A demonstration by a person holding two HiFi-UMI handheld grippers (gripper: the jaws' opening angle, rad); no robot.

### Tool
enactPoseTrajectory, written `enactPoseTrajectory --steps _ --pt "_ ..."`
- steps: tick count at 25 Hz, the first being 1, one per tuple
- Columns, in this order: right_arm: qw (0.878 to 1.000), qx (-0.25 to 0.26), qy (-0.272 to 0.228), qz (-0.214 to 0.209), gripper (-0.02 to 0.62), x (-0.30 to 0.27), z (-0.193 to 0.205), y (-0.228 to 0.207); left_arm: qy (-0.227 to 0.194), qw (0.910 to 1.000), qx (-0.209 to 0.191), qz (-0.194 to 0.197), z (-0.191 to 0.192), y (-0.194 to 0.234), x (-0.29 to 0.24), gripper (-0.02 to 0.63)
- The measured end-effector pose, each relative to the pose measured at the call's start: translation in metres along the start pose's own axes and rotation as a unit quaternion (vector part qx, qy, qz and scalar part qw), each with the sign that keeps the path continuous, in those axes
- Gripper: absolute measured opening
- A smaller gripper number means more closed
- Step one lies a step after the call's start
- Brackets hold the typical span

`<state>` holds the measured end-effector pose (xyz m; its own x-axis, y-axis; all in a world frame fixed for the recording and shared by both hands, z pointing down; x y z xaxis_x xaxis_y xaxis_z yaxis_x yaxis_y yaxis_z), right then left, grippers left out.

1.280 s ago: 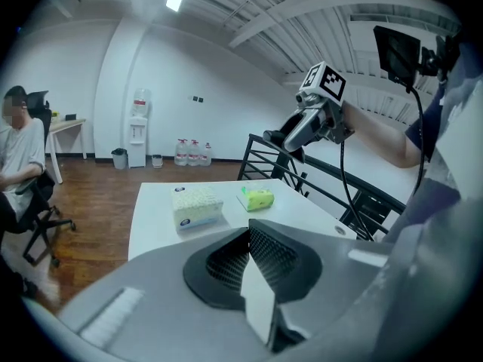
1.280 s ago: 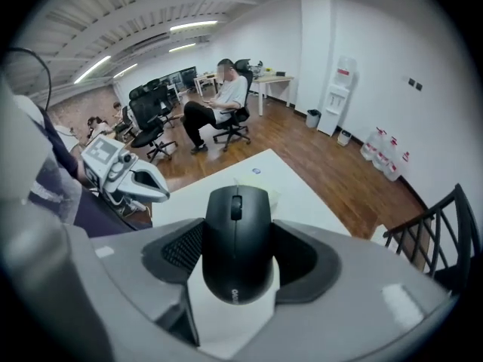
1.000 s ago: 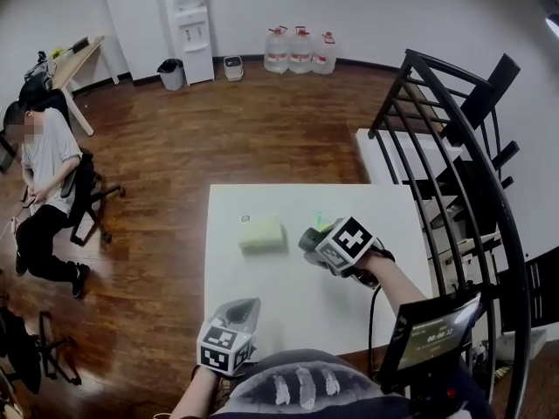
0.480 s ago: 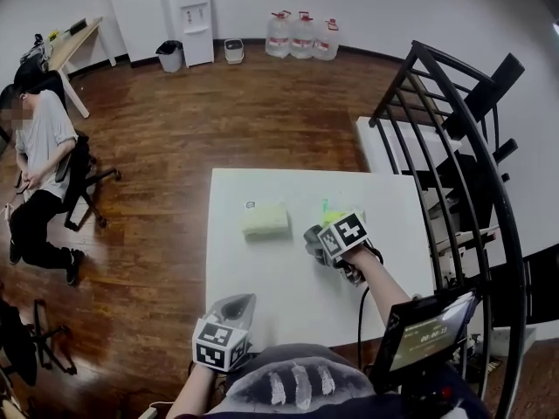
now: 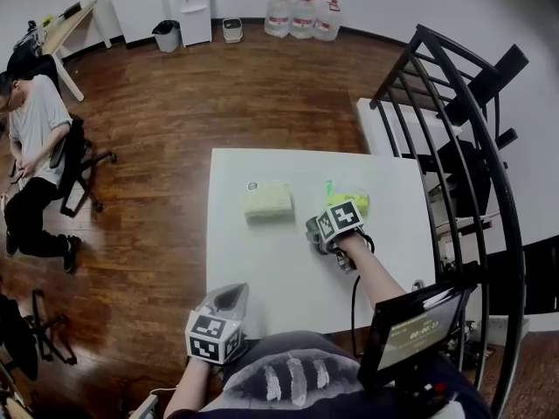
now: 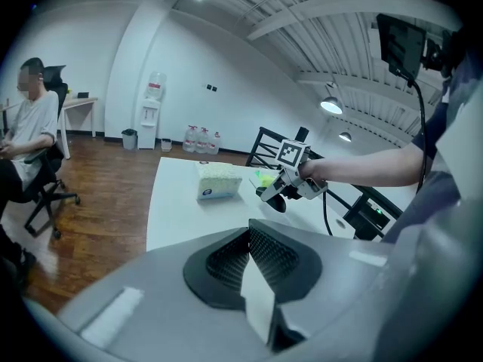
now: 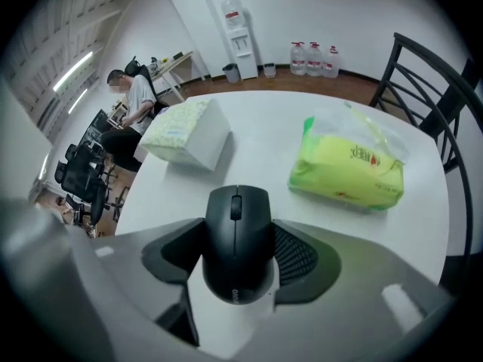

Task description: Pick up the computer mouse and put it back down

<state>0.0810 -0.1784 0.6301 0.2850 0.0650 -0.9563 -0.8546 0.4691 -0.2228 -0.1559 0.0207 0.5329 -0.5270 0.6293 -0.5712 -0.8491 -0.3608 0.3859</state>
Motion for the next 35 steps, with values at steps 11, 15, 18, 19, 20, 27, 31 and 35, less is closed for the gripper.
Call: enactPoseTrajectory --steps 11,15,18,19,20,27,31,35 --pt "0.999 -0.018 0.027 0.020 0.290 -0.026 0.006 0.005 -0.002 0.9999 0.011 -0.007 0.009 0.008 0.010 0.015" --pt "0.999 -0.017 0.029 0.030 0.291 -0.035 0.008 0.006 -0.005 0.9999 0.013 -0.009 0.010 0.010 0.014 0.015" --pt "0.999 -0.019 0.025 0.034 0.293 -0.036 0.009 0.007 -0.004 0.9998 0.012 -0.012 0.012 0.011 0.017 0.015" --pt "0.999 -0.019 0.022 0.035 0.295 -0.035 0.008 0.008 -0.004 0.9999 0.011 -0.012 0.012 0.011 0.018 0.015" --pt "0.999 -0.018 0.017 0.037 0.295 -0.034 0.008 0.008 -0.004 0.9999 0.010 -0.013 0.012 0.011 0.019 0.015" --pt "0.999 -0.003 -0.015 0.038 0.321 -0.008 0.005 0.012 -0.009 0.9999 -0.001 -0.014 0.010 0.001 0.022 0.015" --pt "0.999 0.025 -0.040 0.006 0.319 0.021 0.000 0.027 -0.011 0.9998 -0.013 -0.006 0.005 -0.009 0.020 0.015" --pt "0.995 0.060 -0.076 -0.017 0.258 0.059 -0.001 0.040 -0.009 0.9995 -0.030 0.008 0.002 -0.023 0.014 0.015"
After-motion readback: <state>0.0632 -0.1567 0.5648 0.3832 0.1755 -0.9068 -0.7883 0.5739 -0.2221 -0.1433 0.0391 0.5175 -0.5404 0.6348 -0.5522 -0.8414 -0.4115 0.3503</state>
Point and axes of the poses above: the fingertips, and each gripper's own axes: x backward along the fingers, y to its left, z out of its underside, the point moved 6 cm from there along x, backward along the fingers, and after that the axes turned 1 degree about x, right-handed, at the moved point
